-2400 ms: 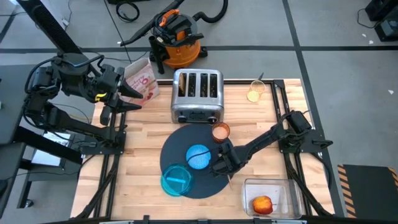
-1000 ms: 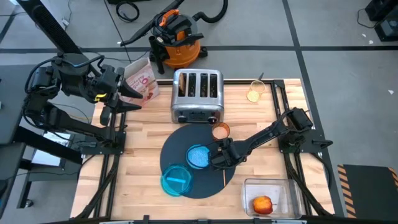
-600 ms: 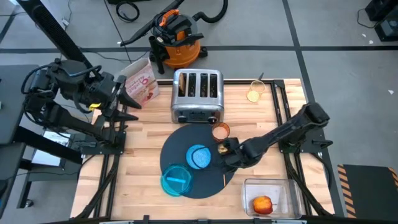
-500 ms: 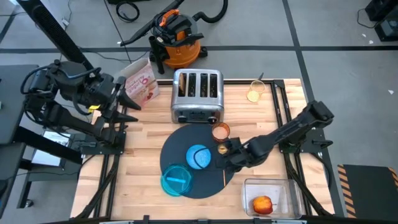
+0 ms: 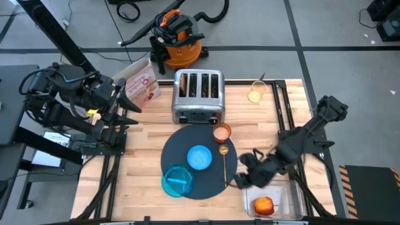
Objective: Arrange a breakfast setting
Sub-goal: Put the red apple on the top left side of the blue bowl
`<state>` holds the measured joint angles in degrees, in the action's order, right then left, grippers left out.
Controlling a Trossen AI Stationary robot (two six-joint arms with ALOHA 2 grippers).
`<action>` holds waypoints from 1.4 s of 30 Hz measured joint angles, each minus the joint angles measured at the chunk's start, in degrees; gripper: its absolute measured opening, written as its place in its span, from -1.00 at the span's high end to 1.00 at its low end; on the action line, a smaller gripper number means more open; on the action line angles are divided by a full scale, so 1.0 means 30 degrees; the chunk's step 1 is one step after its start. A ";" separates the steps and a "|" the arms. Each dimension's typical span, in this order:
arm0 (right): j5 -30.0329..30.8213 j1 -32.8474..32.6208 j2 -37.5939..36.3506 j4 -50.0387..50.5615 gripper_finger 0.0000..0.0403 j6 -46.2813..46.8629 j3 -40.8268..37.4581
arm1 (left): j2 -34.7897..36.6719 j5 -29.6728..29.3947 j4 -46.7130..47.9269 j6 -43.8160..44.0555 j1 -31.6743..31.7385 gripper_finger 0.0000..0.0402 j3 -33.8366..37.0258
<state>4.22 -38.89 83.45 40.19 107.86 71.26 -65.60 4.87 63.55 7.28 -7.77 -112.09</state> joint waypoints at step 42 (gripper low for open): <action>-0.2703 -0.8263 0.4559 0.3196 0.46 -1.3477 -0.1167 | -0.2397 -0.2611 -0.0102 0.1898 -0.1741 0.09 0.0007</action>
<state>-3.89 -63.68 97.13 49.78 67.43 67.76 -72.79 -2.97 63.24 12.97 -12.99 -112.07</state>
